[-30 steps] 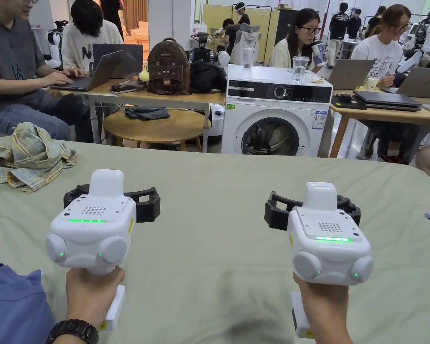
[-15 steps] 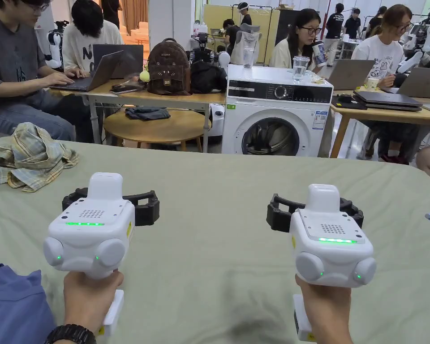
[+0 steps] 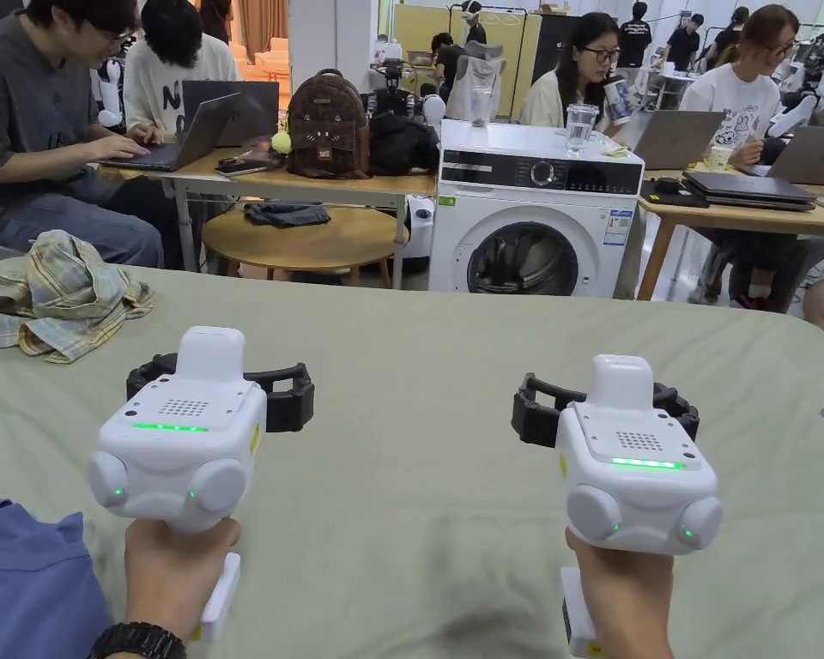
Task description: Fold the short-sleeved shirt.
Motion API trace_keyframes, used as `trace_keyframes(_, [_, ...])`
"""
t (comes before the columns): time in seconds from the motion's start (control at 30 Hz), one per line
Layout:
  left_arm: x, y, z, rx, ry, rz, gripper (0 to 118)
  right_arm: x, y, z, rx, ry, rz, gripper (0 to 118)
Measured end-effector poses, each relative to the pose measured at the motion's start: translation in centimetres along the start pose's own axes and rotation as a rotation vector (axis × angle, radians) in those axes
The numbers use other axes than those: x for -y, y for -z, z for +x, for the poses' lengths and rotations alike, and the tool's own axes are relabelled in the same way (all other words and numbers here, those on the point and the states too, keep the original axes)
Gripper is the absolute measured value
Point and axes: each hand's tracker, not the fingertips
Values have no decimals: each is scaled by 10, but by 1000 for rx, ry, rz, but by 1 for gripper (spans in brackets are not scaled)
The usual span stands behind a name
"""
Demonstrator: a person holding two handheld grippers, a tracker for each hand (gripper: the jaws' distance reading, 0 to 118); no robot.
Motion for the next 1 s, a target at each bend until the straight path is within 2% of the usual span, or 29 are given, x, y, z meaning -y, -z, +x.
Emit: trace_keyframes(1.0, [5,6,-5,24,-11,23,118,3,5,1,0,-15,0,118])
